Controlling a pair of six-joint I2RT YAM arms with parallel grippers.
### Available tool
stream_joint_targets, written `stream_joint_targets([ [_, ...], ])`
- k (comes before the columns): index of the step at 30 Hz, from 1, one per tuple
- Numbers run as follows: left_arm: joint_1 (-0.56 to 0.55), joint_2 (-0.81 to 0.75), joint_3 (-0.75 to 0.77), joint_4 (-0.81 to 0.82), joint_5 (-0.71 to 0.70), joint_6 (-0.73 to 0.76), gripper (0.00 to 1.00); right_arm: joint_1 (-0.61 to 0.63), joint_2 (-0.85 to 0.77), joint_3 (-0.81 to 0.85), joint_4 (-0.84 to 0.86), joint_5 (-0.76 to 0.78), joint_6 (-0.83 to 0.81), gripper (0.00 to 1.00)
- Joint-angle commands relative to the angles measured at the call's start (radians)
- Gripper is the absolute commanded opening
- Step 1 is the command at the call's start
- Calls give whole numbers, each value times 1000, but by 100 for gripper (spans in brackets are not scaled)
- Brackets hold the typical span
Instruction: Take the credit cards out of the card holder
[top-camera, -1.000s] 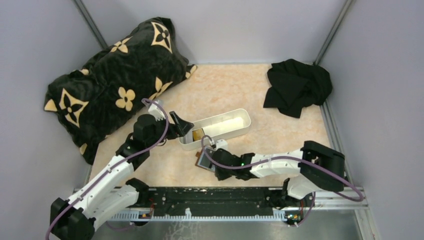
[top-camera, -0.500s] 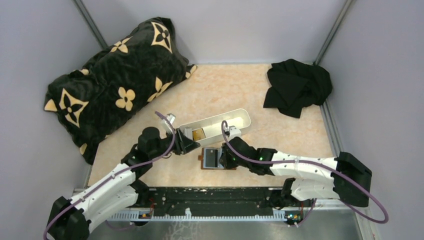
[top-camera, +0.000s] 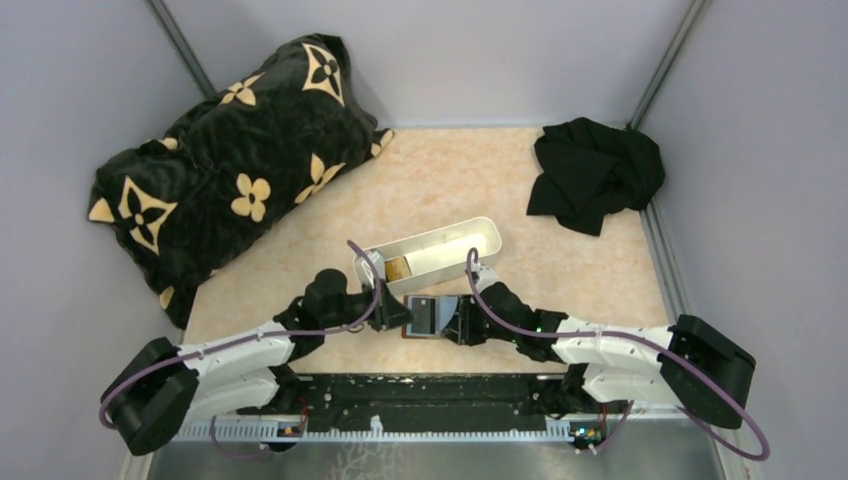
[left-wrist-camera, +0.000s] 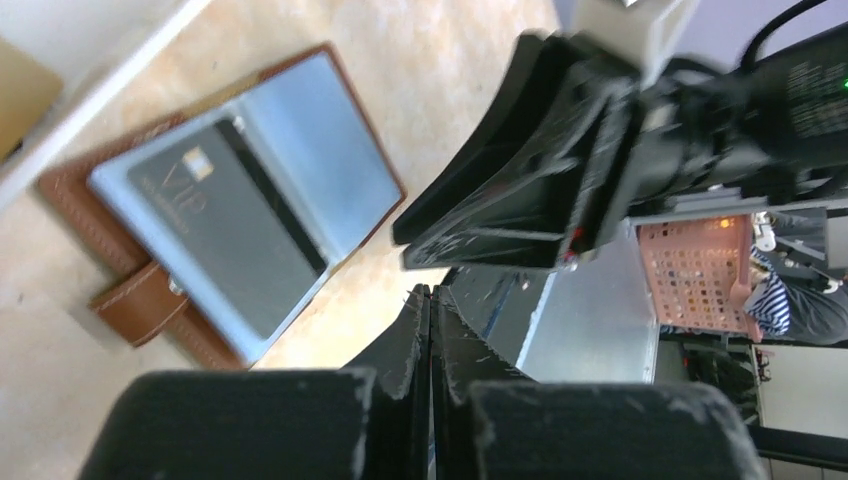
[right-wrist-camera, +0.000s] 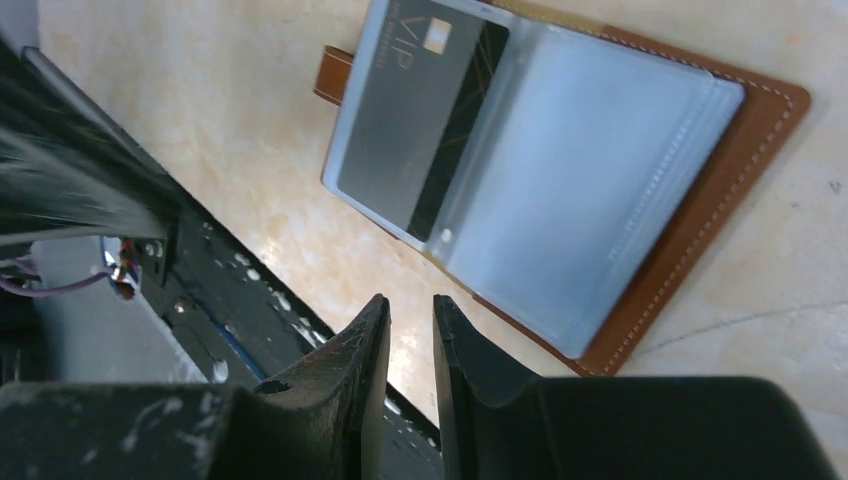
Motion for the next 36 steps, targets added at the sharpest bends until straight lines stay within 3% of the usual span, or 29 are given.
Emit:
stream_joint_targets([
  [1,-20,71,-100,168,-39,-22,0,-10,-2,11,139,-26,22,23],
  [9,-16,291,-160,364,-87,-22,0,-50,33,-10,237,-70,36,24],
  [20,-2,533,-151,578,-23,-52,0,-95,54,-42,294,-90,43,24],
  [36,6,496,-138,518,-21,-35,0,-137,271,-46,484,-115,38,24],
])
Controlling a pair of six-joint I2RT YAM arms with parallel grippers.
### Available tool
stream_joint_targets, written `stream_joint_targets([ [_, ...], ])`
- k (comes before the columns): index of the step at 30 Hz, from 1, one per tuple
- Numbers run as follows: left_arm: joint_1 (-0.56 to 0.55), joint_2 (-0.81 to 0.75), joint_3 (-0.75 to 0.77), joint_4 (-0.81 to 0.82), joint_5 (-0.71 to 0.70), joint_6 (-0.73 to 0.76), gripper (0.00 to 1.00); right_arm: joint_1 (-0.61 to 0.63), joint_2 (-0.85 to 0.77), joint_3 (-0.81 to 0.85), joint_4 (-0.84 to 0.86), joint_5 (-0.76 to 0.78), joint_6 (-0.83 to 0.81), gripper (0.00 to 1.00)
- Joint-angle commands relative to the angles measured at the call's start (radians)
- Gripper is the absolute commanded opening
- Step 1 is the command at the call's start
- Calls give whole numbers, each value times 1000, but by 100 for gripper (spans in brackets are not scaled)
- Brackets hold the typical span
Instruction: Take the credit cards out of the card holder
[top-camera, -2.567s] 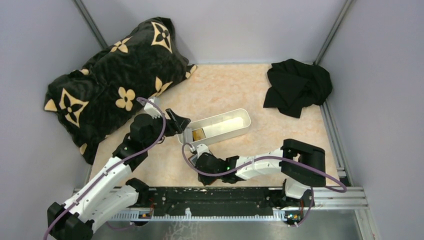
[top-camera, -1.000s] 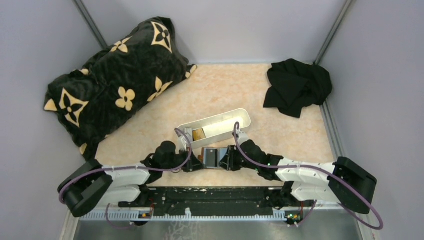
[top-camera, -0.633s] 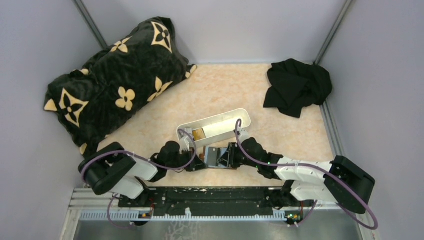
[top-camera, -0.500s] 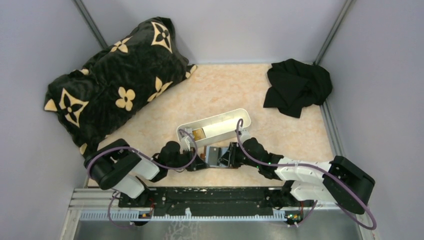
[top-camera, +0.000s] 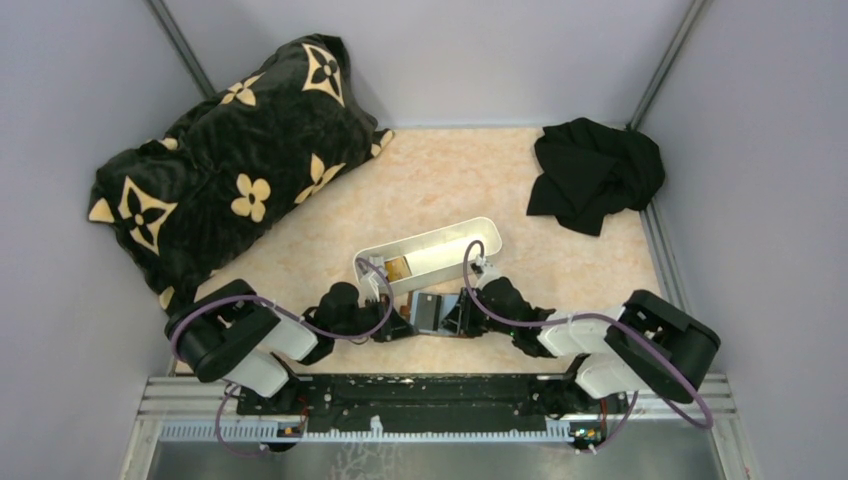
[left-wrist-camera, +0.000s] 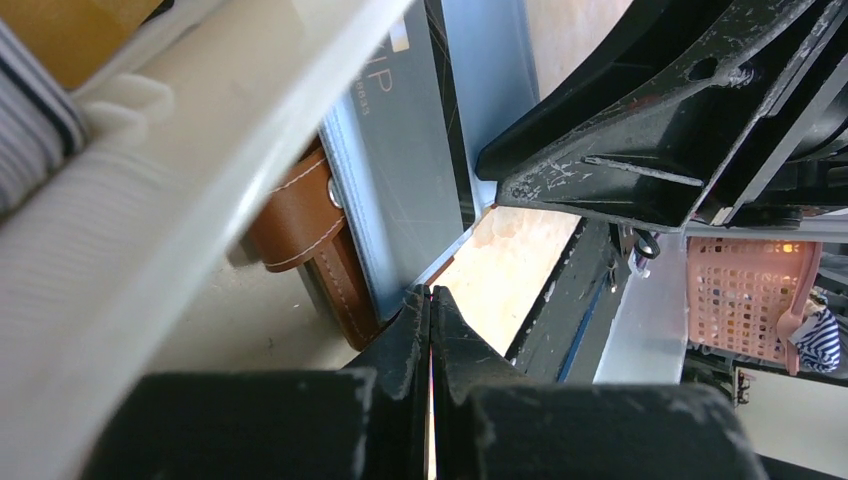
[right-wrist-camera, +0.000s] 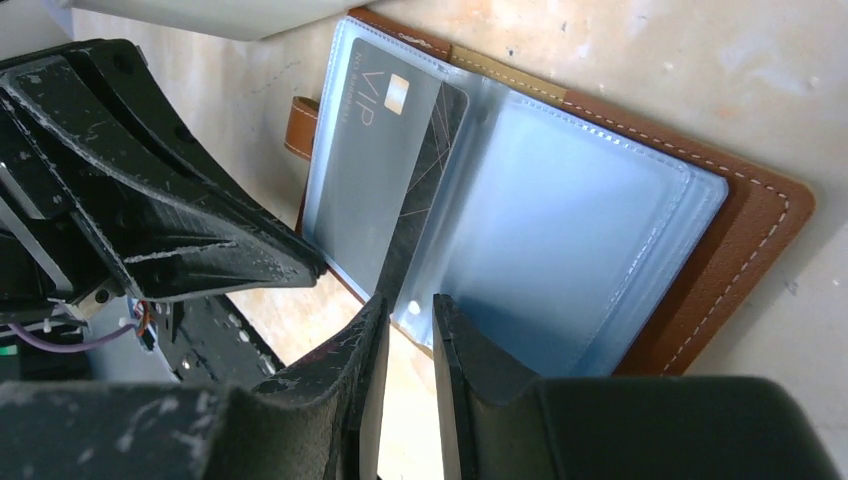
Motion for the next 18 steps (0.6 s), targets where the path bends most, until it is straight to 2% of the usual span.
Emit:
stream_joint_targets([
  [1,5,0,10,8,10,9,0,-8,60,31,142,-20,1,24],
  [18,14,30,15,25,29,14,0,-55,222,48,347,-69,10,27],
])
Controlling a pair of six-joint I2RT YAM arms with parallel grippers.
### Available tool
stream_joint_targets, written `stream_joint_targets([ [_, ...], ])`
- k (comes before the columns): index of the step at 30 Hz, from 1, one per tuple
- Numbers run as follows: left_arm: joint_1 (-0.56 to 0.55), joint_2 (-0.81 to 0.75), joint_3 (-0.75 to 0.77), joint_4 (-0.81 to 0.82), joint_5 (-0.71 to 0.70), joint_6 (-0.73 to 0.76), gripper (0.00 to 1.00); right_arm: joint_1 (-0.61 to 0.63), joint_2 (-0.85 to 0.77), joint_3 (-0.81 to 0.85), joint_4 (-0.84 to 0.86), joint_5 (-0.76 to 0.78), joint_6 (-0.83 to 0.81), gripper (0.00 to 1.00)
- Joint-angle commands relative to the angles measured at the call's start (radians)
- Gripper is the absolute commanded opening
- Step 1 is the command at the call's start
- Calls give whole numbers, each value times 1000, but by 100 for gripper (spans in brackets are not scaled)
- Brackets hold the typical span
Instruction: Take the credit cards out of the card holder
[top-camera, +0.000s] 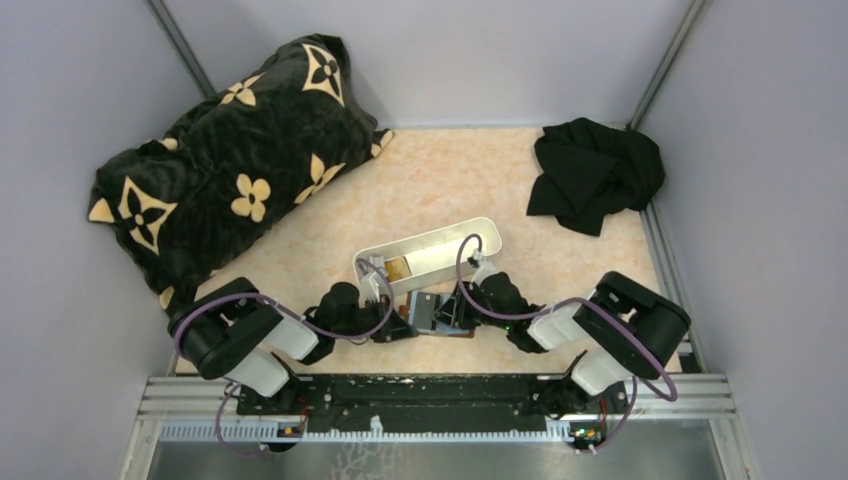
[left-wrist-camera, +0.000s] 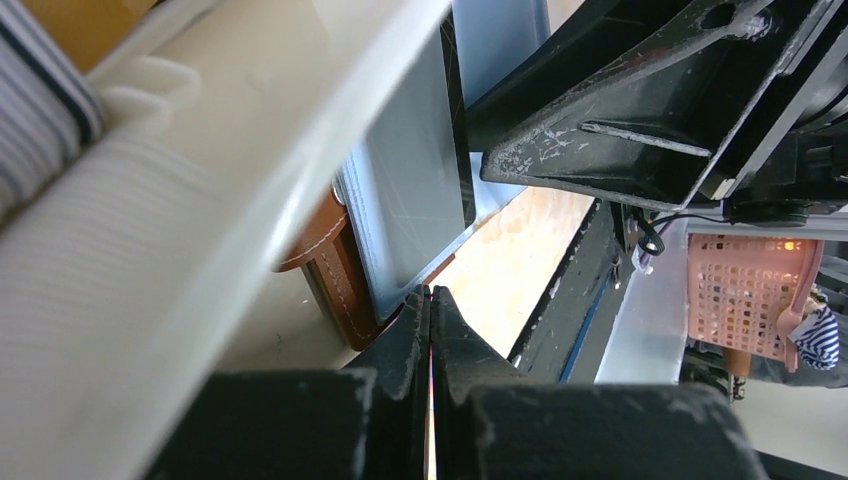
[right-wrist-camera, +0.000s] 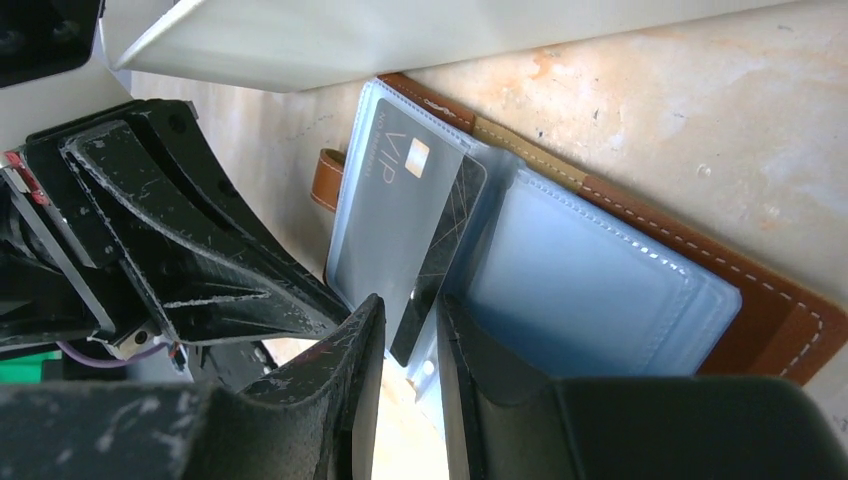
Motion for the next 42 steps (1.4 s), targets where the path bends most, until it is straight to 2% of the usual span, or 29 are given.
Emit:
stream_joint_targets([
  [1,10,11,14,25,18,15,0,-15,47,32,107,-8,-8,27],
  [7,17,27,15,31,25,16,0,-21,126,23,272,-87,4,26],
  [13,22,36,15,45,37,14,0,-22,292,-26,707,-185,107,26],
  [19,29,28,12,44,44,15,0,-26,510,-34,990,-220,204,22],
  [24,31,-11,13,12,41,26,0,-25,518,-43,978,-194,183,22],
  [28,32,-96,28,-69,33,51,0,-26,449,-32,854,-177,133,22],
  [32,32,-249,69,-264,-4,123,4,-26,428,-11,807,-179,118,22],
  [36,38,-395,117,-503,-123,194,8,-26,459,25,814,-200,127,22],
  [42,57,-434,45,-483,-183,121,7,-26,502,37,849,-207,143,22],
])
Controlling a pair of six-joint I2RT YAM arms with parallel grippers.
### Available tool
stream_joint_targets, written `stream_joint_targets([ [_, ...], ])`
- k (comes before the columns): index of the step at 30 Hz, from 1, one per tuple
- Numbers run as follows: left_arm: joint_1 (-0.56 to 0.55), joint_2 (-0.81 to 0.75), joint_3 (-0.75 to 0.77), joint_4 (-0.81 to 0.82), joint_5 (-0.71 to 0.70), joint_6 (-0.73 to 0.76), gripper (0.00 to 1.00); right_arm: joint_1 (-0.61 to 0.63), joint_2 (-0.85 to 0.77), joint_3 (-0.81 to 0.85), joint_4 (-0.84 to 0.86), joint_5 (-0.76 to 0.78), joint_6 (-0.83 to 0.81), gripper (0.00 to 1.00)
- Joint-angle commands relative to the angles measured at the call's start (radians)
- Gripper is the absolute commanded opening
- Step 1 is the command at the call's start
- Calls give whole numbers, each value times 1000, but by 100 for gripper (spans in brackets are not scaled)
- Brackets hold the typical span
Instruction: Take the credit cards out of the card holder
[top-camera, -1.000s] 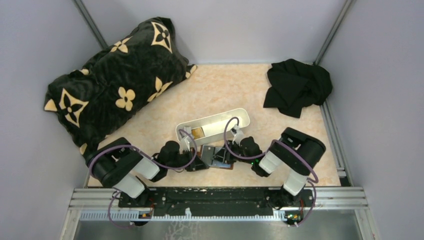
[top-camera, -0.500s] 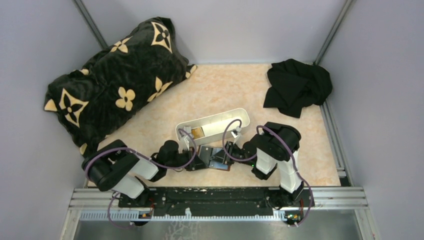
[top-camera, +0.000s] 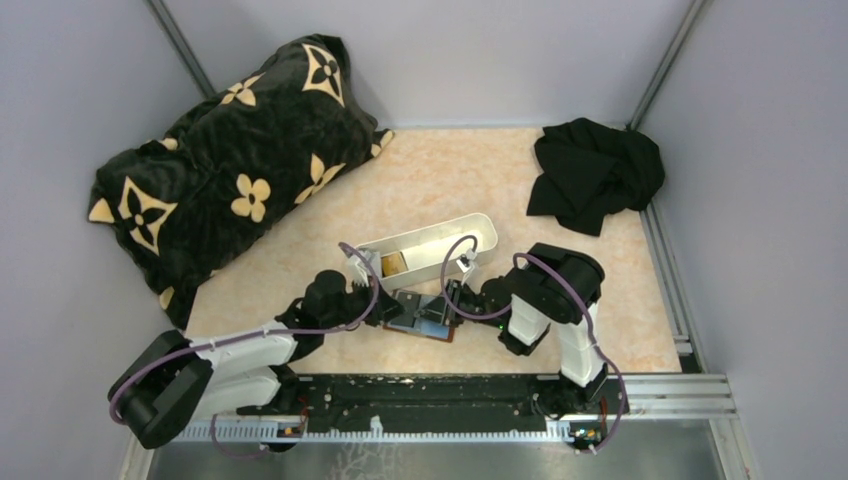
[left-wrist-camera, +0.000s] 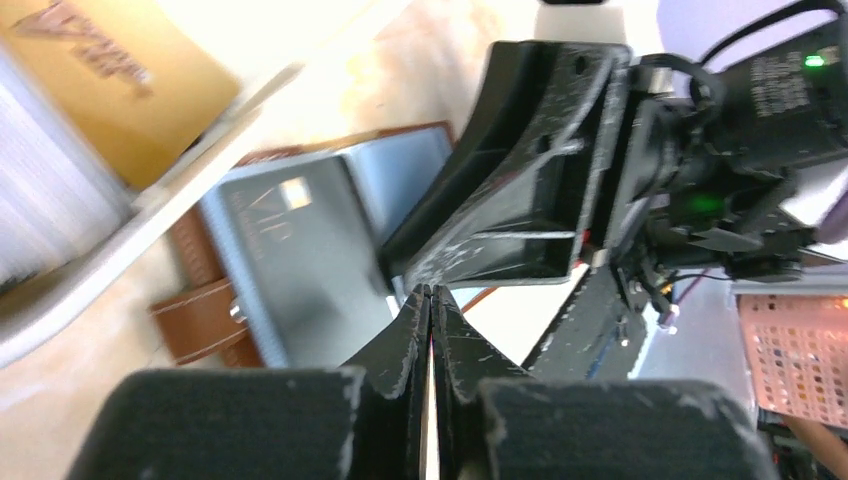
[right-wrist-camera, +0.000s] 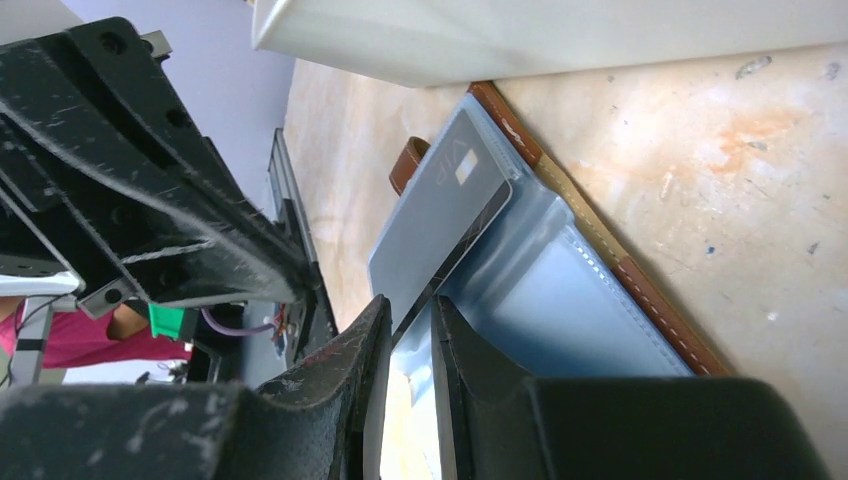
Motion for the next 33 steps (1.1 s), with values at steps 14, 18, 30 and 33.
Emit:
stream_joint_targets([
  [14,17,-176,-129,-229,-225,-11,4,-1,16,21,86,-12,-4,22],
  [18,18,-118,-128,-175,-209,-10,4,-1,27,33,87,-21,0,23],
  [30,19,74,-72,-63,-127,-6,3,-1,30,56,62,-28,-5,30],
  [33,18,75,-73,-64,-131,-3,3,-1,37,60,77,-37,2,31],
])
